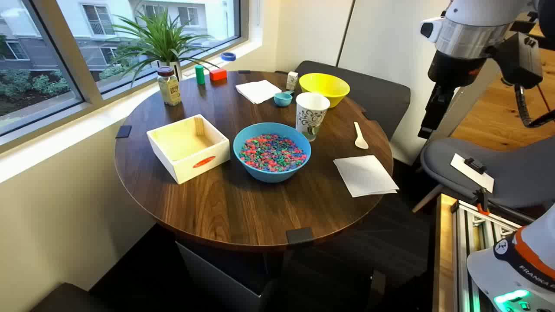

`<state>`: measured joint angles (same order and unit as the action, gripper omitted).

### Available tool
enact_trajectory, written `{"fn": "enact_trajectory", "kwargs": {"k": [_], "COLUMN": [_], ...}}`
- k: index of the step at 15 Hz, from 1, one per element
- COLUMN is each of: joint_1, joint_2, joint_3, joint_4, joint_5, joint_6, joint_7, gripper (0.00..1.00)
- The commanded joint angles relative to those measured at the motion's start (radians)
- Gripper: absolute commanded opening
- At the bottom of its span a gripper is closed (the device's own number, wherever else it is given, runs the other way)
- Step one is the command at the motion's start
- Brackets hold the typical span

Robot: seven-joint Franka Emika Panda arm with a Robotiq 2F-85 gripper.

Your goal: Put the paper towels and the spoon on the cup

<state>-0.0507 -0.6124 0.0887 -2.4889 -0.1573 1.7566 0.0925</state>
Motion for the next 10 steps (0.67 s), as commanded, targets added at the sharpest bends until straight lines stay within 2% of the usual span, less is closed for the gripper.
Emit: {"fn": "enact_trajectory", "kwargs": {"k": [1, 7, 10], "joint_1": [0.017, 0.017, 0.047], "joint_2": [0.001, 0.001, 0.022], "joint_3": [-0.014, -0.014, -0.039], "joint_4": [0.002, 0.002, -0.068], "joint_5": [-0.007, -0.007, 0.092], "joint_6": [-0.003, -0.003, 0.147], "joint_7": [0.008, 0.008, 0.019], "gripper": [1.00, 1.00, 1.00]}}
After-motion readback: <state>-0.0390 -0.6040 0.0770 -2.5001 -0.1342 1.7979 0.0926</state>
